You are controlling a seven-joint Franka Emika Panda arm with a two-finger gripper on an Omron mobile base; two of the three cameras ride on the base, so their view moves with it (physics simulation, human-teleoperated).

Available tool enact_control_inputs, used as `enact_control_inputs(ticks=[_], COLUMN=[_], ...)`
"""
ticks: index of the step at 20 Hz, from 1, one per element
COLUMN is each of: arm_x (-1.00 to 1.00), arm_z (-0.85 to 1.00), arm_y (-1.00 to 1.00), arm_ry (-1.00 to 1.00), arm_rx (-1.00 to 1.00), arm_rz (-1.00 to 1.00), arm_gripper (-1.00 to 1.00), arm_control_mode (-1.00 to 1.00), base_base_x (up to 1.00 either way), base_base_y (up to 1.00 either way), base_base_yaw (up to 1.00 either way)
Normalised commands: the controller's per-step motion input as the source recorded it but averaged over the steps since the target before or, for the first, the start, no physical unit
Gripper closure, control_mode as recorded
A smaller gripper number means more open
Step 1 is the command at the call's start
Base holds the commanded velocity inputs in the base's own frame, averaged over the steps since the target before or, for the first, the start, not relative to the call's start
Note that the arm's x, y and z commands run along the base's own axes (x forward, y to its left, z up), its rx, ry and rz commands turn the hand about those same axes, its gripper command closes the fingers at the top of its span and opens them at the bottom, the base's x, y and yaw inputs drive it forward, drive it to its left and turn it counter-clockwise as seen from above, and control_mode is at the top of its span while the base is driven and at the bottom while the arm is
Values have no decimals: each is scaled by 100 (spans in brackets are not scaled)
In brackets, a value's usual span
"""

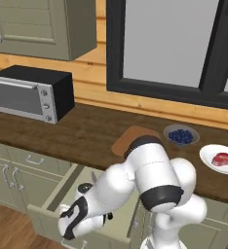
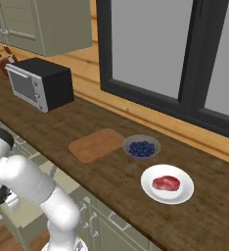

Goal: Pick up the knife from the drawer and place it on the cutting board. Then place the meat from the plate to the cutting board.

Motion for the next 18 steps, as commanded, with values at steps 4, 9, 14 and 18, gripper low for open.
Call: enact_control_inputs(ticks=[4, 9, 14, 18], arm_x=[-61, -18, 2, 7], arm_z=[25, 84, 100, 97], arm_y=[100, 59, 8, 0], arm_ry=[19, 2, -8, -10], arm_rx=[0, -1, -6, -13], arm_rz=[8, 4, 0, 0], arm_gripper=[-100, -100, -100, -100], arm_control_mode=[-100, -100, -100, -100], base_base_x=[0, 0, 0, 0], base_base_y=[0, 0, 0, 0], base_base_yaw=[0, 0, 0, 0])
